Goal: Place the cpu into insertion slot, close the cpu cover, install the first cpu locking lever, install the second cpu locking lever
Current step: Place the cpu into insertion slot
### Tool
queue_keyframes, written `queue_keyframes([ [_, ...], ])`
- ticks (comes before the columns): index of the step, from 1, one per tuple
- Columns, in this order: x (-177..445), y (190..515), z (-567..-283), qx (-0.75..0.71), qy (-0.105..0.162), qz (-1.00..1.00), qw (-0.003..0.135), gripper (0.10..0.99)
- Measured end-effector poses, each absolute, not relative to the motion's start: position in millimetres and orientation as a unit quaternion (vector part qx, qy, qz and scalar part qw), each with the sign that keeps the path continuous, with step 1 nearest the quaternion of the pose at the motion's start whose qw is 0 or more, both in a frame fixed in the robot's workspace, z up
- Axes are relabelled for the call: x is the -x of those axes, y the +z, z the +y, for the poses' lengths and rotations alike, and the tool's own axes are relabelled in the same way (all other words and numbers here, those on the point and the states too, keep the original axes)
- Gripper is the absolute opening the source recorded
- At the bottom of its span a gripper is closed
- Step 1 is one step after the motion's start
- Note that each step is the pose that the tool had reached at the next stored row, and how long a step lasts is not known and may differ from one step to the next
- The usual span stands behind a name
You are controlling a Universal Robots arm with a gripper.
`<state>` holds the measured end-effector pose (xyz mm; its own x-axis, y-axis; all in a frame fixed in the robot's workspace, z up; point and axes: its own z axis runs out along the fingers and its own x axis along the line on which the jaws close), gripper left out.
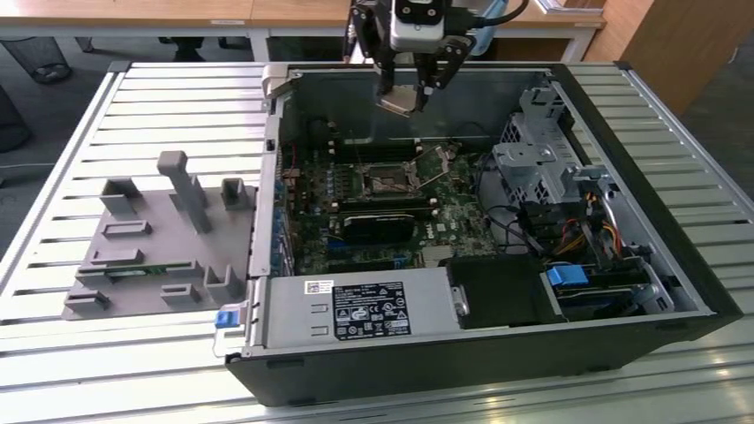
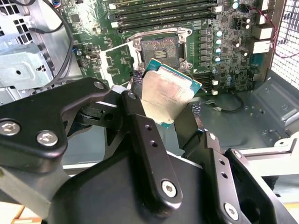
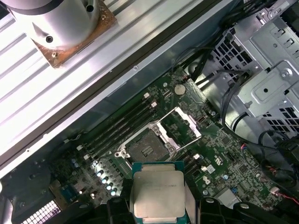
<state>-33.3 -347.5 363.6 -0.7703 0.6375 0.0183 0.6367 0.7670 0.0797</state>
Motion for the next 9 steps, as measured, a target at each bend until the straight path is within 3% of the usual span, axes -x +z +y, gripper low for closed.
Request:
queue_keyframes([
  [9,33.3,363.6,-347.5,-0.356,0.040,0.934,0.006,0.525],
])
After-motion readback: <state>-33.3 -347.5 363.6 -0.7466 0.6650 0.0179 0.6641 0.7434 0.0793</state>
